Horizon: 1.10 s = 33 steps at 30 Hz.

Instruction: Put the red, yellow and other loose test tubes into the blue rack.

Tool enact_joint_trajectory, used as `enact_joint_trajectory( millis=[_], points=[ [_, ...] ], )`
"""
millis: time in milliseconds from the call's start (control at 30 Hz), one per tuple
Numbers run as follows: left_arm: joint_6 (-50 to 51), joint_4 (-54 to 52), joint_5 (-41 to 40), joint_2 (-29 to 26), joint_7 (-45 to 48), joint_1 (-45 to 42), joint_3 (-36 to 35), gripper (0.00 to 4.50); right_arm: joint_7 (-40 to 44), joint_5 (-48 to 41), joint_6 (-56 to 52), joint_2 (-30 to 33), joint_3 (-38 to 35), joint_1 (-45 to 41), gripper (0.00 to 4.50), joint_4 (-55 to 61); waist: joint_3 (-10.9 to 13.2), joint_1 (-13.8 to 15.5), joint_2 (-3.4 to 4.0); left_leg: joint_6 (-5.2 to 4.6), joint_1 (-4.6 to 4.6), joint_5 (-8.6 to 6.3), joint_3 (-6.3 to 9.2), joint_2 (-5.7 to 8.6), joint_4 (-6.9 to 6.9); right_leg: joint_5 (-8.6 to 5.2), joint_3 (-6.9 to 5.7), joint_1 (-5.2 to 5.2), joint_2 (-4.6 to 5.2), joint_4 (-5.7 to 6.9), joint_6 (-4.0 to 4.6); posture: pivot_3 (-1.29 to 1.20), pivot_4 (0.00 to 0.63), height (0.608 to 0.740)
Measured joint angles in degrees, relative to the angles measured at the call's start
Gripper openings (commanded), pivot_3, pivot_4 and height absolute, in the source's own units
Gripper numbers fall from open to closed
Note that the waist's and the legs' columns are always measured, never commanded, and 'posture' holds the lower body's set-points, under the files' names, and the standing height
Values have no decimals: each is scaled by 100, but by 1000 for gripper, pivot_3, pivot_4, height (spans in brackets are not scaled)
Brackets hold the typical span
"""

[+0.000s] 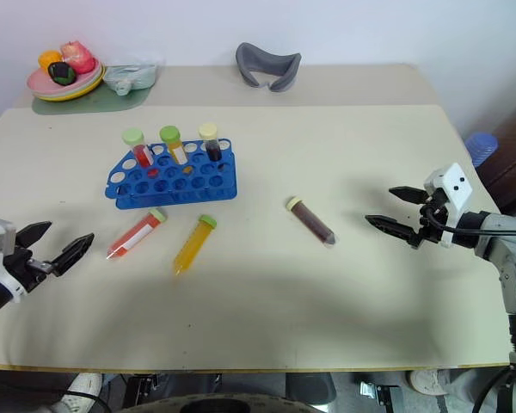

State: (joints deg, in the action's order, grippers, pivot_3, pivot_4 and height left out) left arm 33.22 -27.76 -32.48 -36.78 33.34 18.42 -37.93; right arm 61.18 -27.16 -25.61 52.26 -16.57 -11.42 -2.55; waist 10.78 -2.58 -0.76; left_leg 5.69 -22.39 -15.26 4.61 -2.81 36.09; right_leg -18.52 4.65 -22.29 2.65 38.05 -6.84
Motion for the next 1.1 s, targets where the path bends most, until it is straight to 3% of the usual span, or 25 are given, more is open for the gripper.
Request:
enact_joint_trajectory(
  millis=[433, 567, 767, 933, 1000, 1100],
  points=[
    [-50, -362, -23, 372, -191, 92, 154, 4500, 36, 189, -121, 27, 368, -395, 4481, -85, -1, 9, 0, 0, 0, 0, 0, 0, 2, 0, 0, 1, 0, 1, 0, 0, 150, 740],
    [-26, -616, -53, 404, -275, -364, 802, 4500, -86, 175, -556, 71, 487, -400, 4481, 470, -2, 28, 3, 1, -1, 0, 1, 1, 5, 1, -1, 2, 1, 3, -1, 0, 150, 740],
    [31, -702, -41, 278, -87, -1465, 2208, 4500, -422, -271, -1684, 316, 443, -214, 4481, 2023, -2, 36, 3, 0, -2, 0, 5, 2, 1, 1, -3, 1, -1, 1, -1, 0, 150, 740],
    [12, -642, 79, 85, 357, -1871, 3159, 4500, -1256, -273, -2895, 489, 830, -256, 4481, 3211, -2, -17, 5, 0, 1, 0, 5, 0, 2, 1, 0, -4, -6, 9, 0, 0, 150, 740],
    [-7, -610, 84, 5, 545, -1860, 3290, 4500, -1655, -405, -3739, 285, 1078, -657, 4481, 3449, -3, -26, 6, 0, 2, 0, 5, -1, 3, 1, 1, -3, -6, 10, 1, 0, 150, 740],
    [-105, -567, 170, -134, 796, -1879, 3485, 4500, -2462, -536, -5420, -692, 1432, -1759, 4481, 3553, -3, -42, 7, 1, 0, 1, 7, -1, 6, 2, 0, -4, -7, 11, 3, 0, 150, 740]
  ],
)
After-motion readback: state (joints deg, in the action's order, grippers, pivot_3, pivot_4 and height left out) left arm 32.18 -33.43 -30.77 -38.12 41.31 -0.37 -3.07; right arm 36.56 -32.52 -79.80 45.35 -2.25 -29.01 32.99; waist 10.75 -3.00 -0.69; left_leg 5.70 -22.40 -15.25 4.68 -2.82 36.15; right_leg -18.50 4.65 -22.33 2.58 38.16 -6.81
